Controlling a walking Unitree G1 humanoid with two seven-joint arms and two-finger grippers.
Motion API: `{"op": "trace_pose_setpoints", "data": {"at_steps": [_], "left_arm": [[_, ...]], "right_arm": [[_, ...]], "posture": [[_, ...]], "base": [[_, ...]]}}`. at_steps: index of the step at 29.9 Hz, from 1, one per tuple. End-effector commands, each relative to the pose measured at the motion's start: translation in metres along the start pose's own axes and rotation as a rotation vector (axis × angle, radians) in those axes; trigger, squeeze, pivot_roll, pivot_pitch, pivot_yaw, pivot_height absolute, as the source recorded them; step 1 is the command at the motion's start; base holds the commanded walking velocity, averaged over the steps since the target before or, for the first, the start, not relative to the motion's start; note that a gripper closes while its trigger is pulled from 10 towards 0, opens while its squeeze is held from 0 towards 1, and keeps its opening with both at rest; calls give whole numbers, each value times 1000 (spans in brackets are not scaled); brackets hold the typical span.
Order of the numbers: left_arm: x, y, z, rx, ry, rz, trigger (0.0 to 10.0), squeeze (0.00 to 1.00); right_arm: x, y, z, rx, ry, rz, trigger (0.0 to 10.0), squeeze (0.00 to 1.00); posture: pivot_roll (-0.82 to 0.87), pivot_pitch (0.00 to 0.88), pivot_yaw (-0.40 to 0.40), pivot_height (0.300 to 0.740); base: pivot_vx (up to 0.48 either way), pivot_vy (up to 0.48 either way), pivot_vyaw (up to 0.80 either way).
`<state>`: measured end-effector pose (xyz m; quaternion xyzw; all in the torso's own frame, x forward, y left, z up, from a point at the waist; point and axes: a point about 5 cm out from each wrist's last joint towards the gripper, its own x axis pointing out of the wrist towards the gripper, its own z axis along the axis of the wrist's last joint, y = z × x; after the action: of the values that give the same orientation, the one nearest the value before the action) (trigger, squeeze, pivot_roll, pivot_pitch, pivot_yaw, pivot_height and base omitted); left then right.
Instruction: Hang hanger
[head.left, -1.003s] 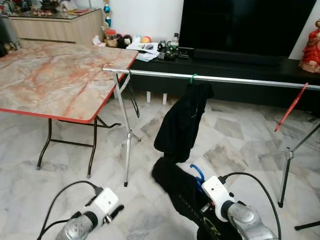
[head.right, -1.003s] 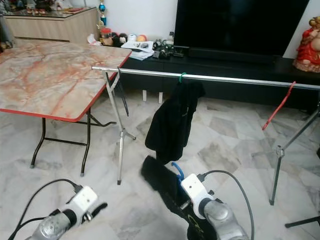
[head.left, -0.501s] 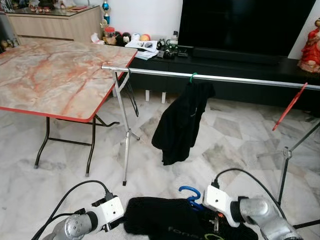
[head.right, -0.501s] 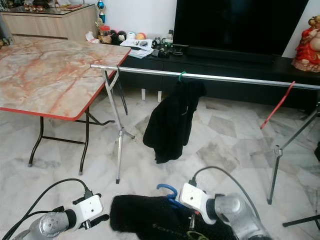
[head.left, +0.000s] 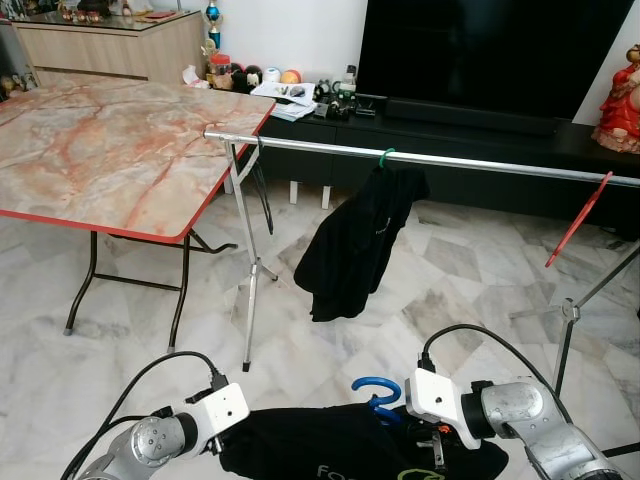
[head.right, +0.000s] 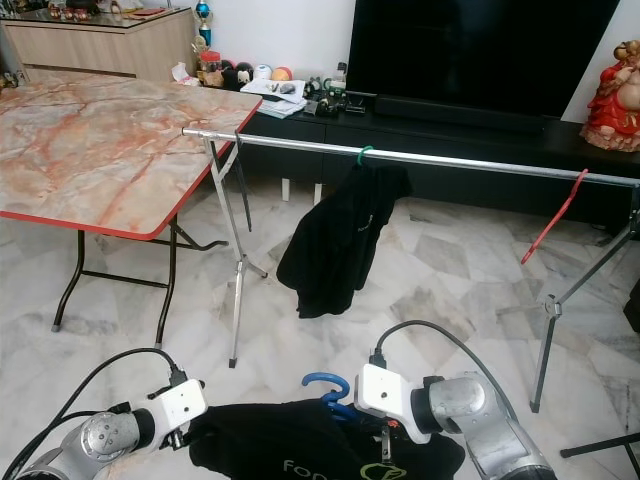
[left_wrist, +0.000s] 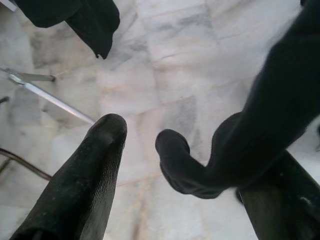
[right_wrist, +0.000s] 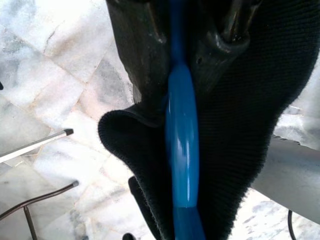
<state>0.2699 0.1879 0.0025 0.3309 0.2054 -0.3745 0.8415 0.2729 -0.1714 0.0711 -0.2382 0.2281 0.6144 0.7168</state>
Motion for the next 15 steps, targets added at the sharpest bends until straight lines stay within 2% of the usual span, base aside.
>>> {"op": "trace_pose_setpoints", "data": {"at_steps": [1, 15], "left_arm": [[2, 2, 4, -11, -11, -7, 0, 0], [3, 1, 7, -28, -35, -21, 0, 0]], "right_arm": [[-3, -3, 7, -22, -26, -10, 10000, 0], [-1, -4, -1, 0, 18, -45, 10000, 0]], "posture": [[89, 0, -58, 740], [97, 0, -66, 740]], "base": [[0, 0, 0], [0, 0, 0]]}}
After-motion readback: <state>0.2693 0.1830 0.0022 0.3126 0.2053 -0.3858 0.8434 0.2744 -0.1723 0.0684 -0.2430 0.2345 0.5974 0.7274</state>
